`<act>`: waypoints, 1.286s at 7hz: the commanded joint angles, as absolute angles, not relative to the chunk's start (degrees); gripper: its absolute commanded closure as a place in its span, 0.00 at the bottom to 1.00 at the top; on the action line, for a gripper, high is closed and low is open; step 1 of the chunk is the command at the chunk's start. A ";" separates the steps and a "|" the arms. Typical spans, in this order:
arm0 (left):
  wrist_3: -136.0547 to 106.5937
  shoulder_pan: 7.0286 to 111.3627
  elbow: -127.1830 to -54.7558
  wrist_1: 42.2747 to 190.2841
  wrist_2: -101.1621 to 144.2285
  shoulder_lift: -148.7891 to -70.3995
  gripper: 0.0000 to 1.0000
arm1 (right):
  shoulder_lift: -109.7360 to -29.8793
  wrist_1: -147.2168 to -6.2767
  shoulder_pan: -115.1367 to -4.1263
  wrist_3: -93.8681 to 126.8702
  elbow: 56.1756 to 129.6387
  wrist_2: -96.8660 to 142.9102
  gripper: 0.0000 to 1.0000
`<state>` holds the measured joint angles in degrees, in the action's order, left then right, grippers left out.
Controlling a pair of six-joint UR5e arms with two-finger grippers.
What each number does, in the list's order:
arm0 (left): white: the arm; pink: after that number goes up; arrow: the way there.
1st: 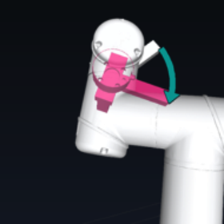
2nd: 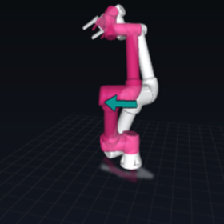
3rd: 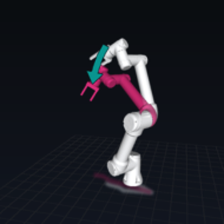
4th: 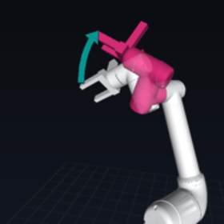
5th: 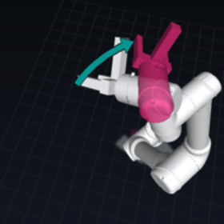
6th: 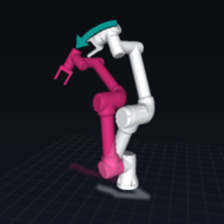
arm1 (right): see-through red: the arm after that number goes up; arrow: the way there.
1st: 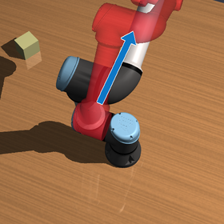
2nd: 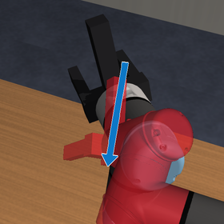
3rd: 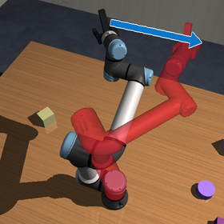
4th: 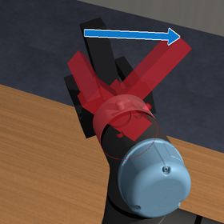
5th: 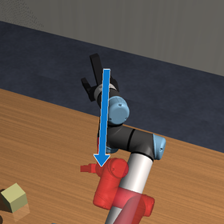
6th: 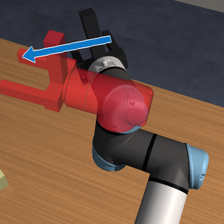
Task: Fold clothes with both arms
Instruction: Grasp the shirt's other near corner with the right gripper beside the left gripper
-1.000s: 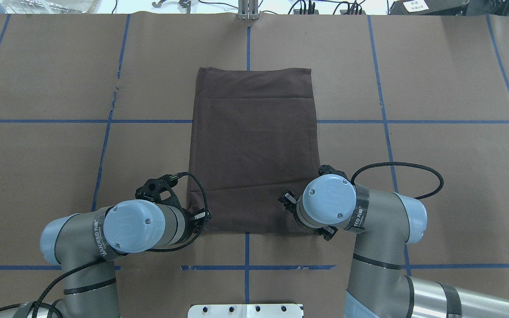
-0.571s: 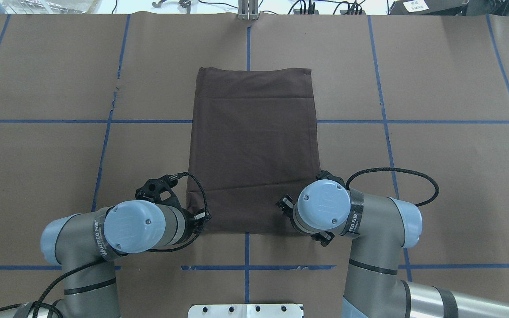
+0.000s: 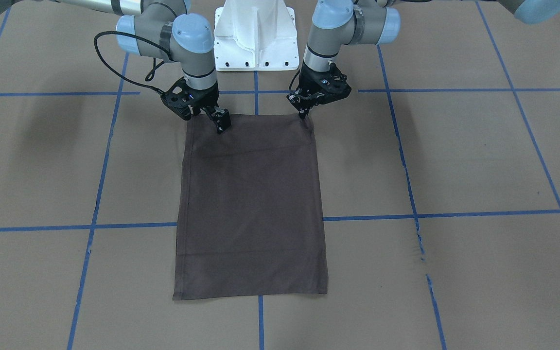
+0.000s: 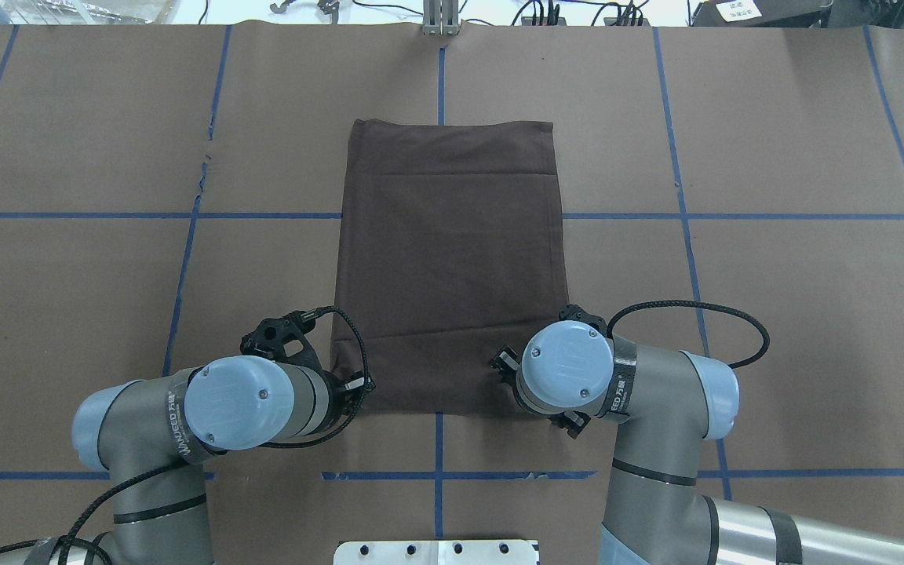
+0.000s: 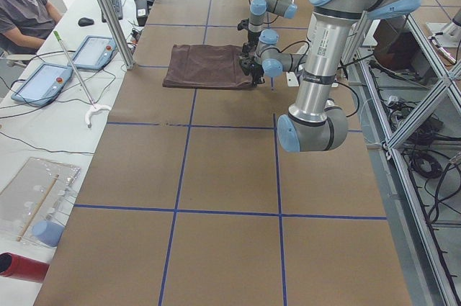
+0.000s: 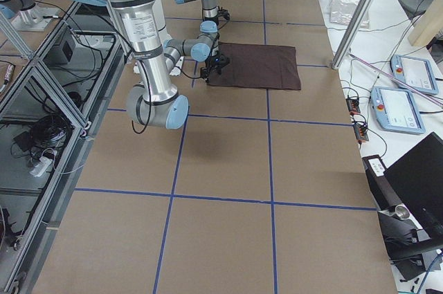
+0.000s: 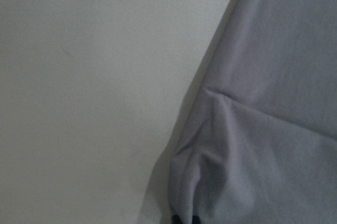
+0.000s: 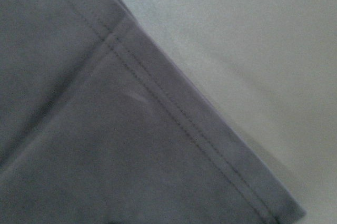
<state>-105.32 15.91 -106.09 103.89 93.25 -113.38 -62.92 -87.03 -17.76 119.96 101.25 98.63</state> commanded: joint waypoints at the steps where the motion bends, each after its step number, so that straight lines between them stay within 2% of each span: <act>1: -105.29 16.00 -106.08 103.89 93.25 -113.38 1.00 | -62.84 -87.19 -17.75 119.97 101.51 98.70 0.13; 2: -105.29 16.00 -106.08 103.89 93.25 -113.38 1.00 | -62.93 -87.27 -17.75 119.97 101.69 98.79 0.38; 4: -105.29 16.00 -106.08 103.89 93.25 -113.38 1.00 | -62.84 -87.28 -17.84 119.97 101.95 98.79 0.70; 5: -105.29 16.00 -106.08 103.89 93.25 -113.38 1.00 | -62.84 -87.28 -17.84 119.88 102.13 98.79 0.80; 7: -105.29 16.00 -106.00 103.89 93.25 -113.38 1.00 | -62.05 -88.06 -17.84 119.88 102.04 98.79 0.91; 8: -105.29 16.00 -106.08 103.89 93.25 -113.38 1.00 | -61.96 -88.07 -17.84 119.88 102.04 98.70 1.00; 9: -105.29 16.00 -106.00 103.89 93.25 -113.38 1.00 | -61.53 -88.07 -17.93 119.80 101.95 98.70 1.00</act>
<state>-105.29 16.00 -106.04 103.89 93.25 -113.38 -61.98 -88.01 -17.85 119.86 102.00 98.73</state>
